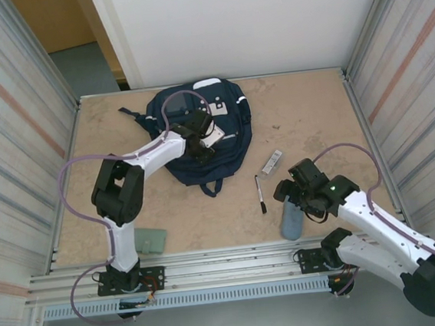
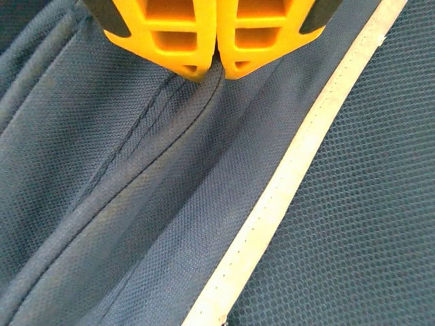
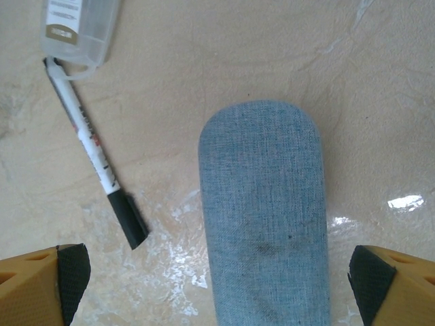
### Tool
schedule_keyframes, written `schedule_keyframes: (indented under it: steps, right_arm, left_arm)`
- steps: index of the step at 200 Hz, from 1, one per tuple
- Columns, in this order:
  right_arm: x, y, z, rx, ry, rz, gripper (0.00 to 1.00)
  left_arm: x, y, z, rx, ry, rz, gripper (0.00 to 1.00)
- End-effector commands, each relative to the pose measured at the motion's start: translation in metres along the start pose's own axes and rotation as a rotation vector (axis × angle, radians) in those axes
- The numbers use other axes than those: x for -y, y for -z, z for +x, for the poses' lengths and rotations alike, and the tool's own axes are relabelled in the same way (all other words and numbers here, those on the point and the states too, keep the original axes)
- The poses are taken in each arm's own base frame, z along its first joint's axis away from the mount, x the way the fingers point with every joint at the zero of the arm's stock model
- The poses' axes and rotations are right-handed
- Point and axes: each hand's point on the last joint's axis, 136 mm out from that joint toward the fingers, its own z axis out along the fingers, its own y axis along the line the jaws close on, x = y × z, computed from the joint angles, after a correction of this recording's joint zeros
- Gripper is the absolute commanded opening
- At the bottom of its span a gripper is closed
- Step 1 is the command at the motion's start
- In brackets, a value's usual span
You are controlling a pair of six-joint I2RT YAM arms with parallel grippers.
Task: Pack the student bag
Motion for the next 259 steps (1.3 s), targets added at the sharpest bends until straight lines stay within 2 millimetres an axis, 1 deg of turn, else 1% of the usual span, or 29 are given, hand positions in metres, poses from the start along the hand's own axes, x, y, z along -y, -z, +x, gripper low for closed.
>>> schedule_keyframes:
  steps: [1,7,16,42,51,70,80,91,96,104,136,149,162,169,187,198,216,234,259]
  right_arm:
    - [0.015,-0.001,0.0,-0.023,0.038,0.136,0.99]
    - [0.019,0.0,-0.001,-0.026,0.047,0.168,0.99]
    - [0.024,-0.006,0.002,-0.063,0.068,0.22,0.99]
    - [0.015,-0.019,0.013,-0.116,0.147,0.232,0.99]
    - [0.009,-0.023,0.018,-0.128,0.181,0.231,0.99]
    - [0.0,-0.033,0.026,-0.143,0.226,0.255,0.99]
    - [-0.001,-0.038,0.029,-0.15,0.237,0.271,0.99]
    - [0.002,-0.044,0.031,-0.154,0.242,0.3,1.0]
    - [0.004,-0.046,0.031,-0.154,0.238,0.313,0.98]
    - [0.006,-0.048,0.031,-0.15,0.241,0.326,0.96]
    - [0.007,-0.055,0.036,-0.158,0.224,0.317,0.96]
    - [0.008,-0.059,0.04,-0.17,0.202,0.293,0.94]
    - [0.003,-0.064,0.046,-0.195,0.182,0.238,0.91]
    - [-0.002,-0.066,0.049,-0.213,0.188,0.206,0.88]
    - [-0.016,-0.055,0.046,-0.192,0.282,0.193,0.86]
    - [-0.02,-0.048,0.044,-0.171,0.316,0.193,0.85]
    - [-0.022,-0.049,0.047,-0.196,0.314,0.16,0.83]
    - [-0.017,-0.05,0.049,-0.215,0.314,0.173,0.83]
    - [-0.015,-0.057,0.054,-0.234,0.312,0.159,0.78]
  left_arm:
    - [-0.014,0.046,-0.029,0.147,0.026,-0.018,0.0]
    - [-0.015,0.053,-0.032,0.164,0.026,-0.019,0.0]
    - [-0.016,0.062,-0.035,0.185,0.022,-0.023,0.0]
    - [-0.016,0.079,-0.041,0.246,0.0,-0.029,0.0]
    - [-0.015,0.085,-0.045,0.273,-0.008,-0.02,0.0]
    - [-0.015,0.101,-0.053,0.318,0.02,-0.011,0.0]
    - [-0.017,0.11,-0.055,0.338,0.039,-0.02,0.0]
    - [-0.019,0.116,-0.057,0.359,0.041,-0.027,0.0]
    - [-0.021,0.118,-0.058,0.364,0.043,-0.034,0.0]
    - [-0.022,0.122,-0.058,0.362,0.048,-0.037,0.0]
    - [-0.02,0.134,-0.051,0.354,0.074,-0.019,0.0]
    - [-0.02,0.146,-0.051,0.372,0.097,-0.019,0.0]
    - [-0.02,0.159,-0.05,0.389,0.122,-0.018,0.0]
    - [-0.019,0.166,-0.049,0.404,0.131,-0.011,0.0]
    - [-0.013,0.182,-0.048,0.427,0.12,-0.039,0.0]
    - [-0.008,0.186,-0.045,0.418,0.096,-0.062,0.0]
    - [-0.002,0.187,-0.039,0.401,0.074,-0.09,0.0]
    - [-0.006,0.183,-0.033,0.382,0.08,-0.123,0.0]
    - [-0.007,0.182,-0.024,0.358,0.082,-0.143,0.0]
